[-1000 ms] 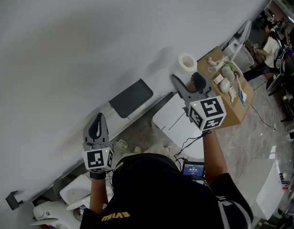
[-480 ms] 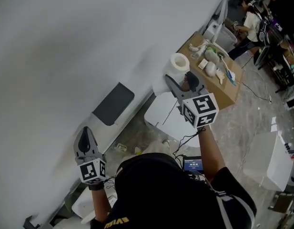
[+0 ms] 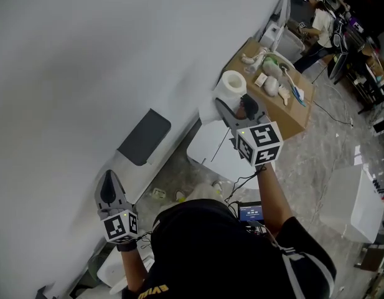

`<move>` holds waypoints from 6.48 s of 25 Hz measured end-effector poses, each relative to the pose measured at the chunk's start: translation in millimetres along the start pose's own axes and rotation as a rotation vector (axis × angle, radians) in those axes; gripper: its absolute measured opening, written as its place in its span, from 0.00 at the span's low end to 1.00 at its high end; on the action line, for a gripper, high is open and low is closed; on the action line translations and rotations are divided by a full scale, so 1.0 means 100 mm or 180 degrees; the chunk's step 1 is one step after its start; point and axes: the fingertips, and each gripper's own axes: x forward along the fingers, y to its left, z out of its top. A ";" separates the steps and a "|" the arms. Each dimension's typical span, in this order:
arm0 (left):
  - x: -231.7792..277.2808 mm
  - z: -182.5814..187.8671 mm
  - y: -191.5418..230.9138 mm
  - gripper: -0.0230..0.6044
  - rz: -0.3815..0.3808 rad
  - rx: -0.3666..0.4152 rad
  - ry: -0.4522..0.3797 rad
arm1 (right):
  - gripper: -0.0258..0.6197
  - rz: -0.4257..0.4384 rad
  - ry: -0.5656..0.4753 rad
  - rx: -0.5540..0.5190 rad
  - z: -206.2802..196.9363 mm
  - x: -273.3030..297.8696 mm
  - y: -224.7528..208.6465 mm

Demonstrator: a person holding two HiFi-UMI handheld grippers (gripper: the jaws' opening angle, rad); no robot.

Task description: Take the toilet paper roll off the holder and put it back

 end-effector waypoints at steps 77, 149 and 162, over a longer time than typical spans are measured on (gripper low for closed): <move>-0.44 -0.03 0.15 0.06 0.0556 -0.0085 -0.0008 | 0.53 0.1571 -0.0033 -0.0453 -0.38 0.65 2.31; -0.23 -0.07 -0.07 0.06 0.0229 -0.0094 0.0004 | 0.03 0.1337 -0.0098 -0.0200 -0.27 0.21 1.92; -0.14 -0.11 -0.13 0.06 0.0163 -0.0089 0.0008 | 0.03 0.1332 -0.0097 -0.0157 -0.27 0.21 1.85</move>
